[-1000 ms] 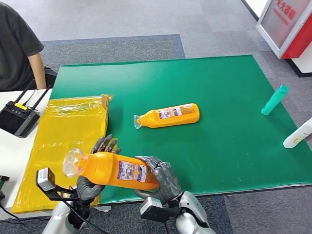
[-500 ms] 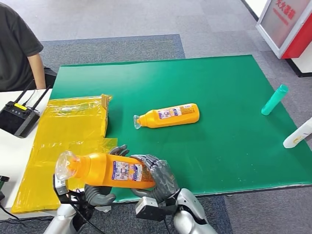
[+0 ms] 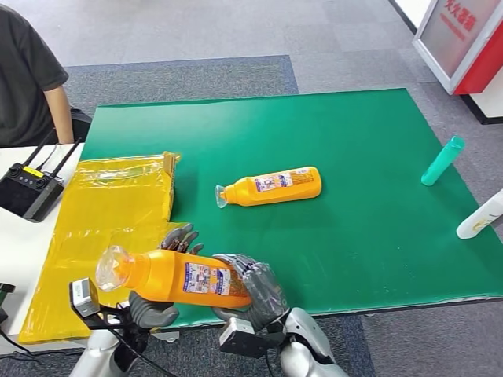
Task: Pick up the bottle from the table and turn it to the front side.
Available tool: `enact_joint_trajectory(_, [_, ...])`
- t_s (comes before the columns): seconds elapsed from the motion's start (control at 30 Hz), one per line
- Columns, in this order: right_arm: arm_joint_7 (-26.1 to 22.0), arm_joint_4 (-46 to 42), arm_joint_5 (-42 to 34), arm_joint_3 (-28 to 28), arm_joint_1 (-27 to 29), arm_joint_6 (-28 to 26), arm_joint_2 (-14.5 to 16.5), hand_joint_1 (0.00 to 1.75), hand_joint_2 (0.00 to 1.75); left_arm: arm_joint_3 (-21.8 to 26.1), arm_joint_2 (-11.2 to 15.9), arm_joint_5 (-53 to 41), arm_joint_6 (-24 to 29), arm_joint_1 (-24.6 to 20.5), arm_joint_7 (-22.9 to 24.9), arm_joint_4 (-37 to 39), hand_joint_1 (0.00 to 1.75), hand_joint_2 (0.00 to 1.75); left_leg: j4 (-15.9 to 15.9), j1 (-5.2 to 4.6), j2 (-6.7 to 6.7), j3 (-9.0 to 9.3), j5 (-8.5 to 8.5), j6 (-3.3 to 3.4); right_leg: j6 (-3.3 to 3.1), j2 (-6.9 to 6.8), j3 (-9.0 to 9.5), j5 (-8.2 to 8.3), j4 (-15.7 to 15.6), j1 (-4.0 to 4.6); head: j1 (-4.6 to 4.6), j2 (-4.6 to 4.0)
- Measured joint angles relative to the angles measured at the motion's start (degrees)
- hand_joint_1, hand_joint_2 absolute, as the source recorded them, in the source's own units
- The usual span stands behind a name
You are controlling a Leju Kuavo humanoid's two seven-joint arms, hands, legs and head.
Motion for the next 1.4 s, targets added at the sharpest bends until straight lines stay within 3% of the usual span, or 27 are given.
enact_joint_trajectory(0.13, [0.04,0.5,-0.19,-0.11,0.01,-0.1,-0.02,1.75,1.75,0.86,-0.51,0.12,0.08,0.2,0.01,-0.53,0.06,1.75,0.0,0.0,0.0,0.0,0.0,0.0,0.0,0.0,0.0,0.0,0.0,0.0,0.0,0.0])
enact_joint_trajectory(0.17, [0.01,0.61,-0.27,-0.15,0.02,-0.14,-0.02,1.75,1.75,0.96,-0.57,0.02,0.19,0.21,0.06,-0.54,0.25,1.75,0.0,0.0,0.0,0.0,0.0,0.0,0.0,0.0,0.0,0.0,0.0,0.0,0.0,0.0])
enact_joint_trajectory(0.27, [-0.1,0.85,-0.35,-0.37,0.05,-0.17,-0.02,1.75,1.75,1.04,-0.63,-0.53,0.89,0.19,0.37,-0.43,1.47,1.75,0.0,0.0,0.0,0.0,0.0,0.0,0.0,0.0,0.0,0.0,0.0,0.0,0.0,0.0])
enact_joint_trajectory(0.3, [-0.15,0.92,-0.36,-0.45,0.06,-0.19,-0.02,1.75,1.75,1.04,-0.62,-0.79,1.24,0.18,0.44,-0.33,1.72,1.75,0.0,0.0,0.0,0.0,0.0,0.0,0.0,0.0,-0.01,0.0,0.0,0.0,0.0,0.0])
enact_joint_trajectory(0.37, [-0.22,1.04,-0.4,-0.63,0.1,-0.25,-0.02,1.75,1.75,1.04,-0.62,-1.48,2.22,0.1,0.52,-0.08,1.75,1.75,0.0,0.0,0.0,0.0,0.0,0.0,0.0,0.0,-0.01,0.0,0.0,0.0,0.01,0.0])
enact_joint_trajectory(0.5, [-0.36,1.11,-0.45,-1.26,0.44,-0.35,-0.09,1.75,1.75,0.95,-0.66,-1.99,3.93,-0.09,1.13,0.34,1.75,0.0,0.0,0.0,0.0,0.0,0.0,0.0,0.0,0.0,-0.01,0.0,0.0,0.0,0.0,0.0])
enact_joint_trajectory(0.83, [-0.16,-1.16,-0.18,-2.61,2.93,-0.8,-0.02,1.75,1.75,0.92,-0.81,-1.03,7.36,-0.26,2.4,0.55,1.75,0.0,0.0,0.0,-0.01,-0.03,-0.01,0.0,0.0,0.0,0.0,0.0,0.0,0.0,0.0,0.0])
enact_joint_trajectory(0.87, [-0.11,-1.43,-0.15,-2.75,3.0,-0.83,-0.01,1.57,1.75,0.96,-0.84,-1.43,8.06,-0.27,2.41,0.4,1.75,0.0,0.0,0.0,-0.01,-0.03,0.0,0.0,0.0,0.0,0.01,0.0,0.0,0.0,-0.01,0.0])
enact_joint_trajectory(0.93, [0.0,-1.7,-0.23,-2.95,2.95,-0.93,0.1,0.97,1.75,1.19,-0.85,-2.94,10.03,-0.3,2.15,-0.11,1.75,0.0,0.0,0.0,-0.01,-0.03,0.0,0.0,0.0,-0.01,0.01,0.0,0.0,0.0,-0.01,0.0])
enact_joint_trajectory(0.97, [0.1,-1.76,-0.33,-3.04,2.83,-1.07,0.23,0.53,1.75,1.42,-0.84,-4.4,11.67,-0.32,1.93,-0.55,1.75,0.0,0.0,0.0,-0.01,-0.03,0.0,0.0,0.0,-0.01,0.01,0.01,0.0,0.01,-0.01,0.0])
enact_joint_trajectory(1.0, [0.27,-1.83,-0.46,-3.13,2.64,-1.37,0.42,0.27,1.75,1.72,-0.83,-6.07,13.68,-0.36,1.73,-1.2,1.75,0.0,0.0,0.0,-0.01,-0.03,0.01,-0.01,0.0,-0.01,0.01,0.01,0.01,0.01,0.0,0.0])
enact_joint_trajectory(1.07, [0.65,-2.33,-0.73,-3.28,2.14,-2.6,0.81,0.0,1.75,2.65,-0.79,-9.18,18.04,-0.55,1.91,-2.86,1.75,0.0,0.0,0.0,0.0,-0.02,0.02,-0.02,0.0,0.0,0.0,0.01,0.03,0.01,0.0,0.0])
enact_joint_trajectory(1.3, [1.71,-7.22,-1.98,-4.58,2.42,-6.65,0.94,0.0,1.75,7.23,1.19,-27.03,35.73,-1.07,4.06,-11.36,1.75,0.0,0.0,0.04,0.0,-0.02,0.04,-0.06,-0.02,0.0,-0.04,0.0,0.05,0.02,0.0,0.0])
enact_joint_trajectory(1.4, [1.82,-9.11,-2.58,-5.45,3.34,-7.13,0.81,0.0,1.75,8.41,2.39,-32.13,40.5,-1.46,6.15,-14.34,1.75,0.0,0.0,0.04,0.0,-0.03,0.03,-0.06,-0.02,0.0,-0.05,0.0,0.05,0.02,-0.01,0.0])
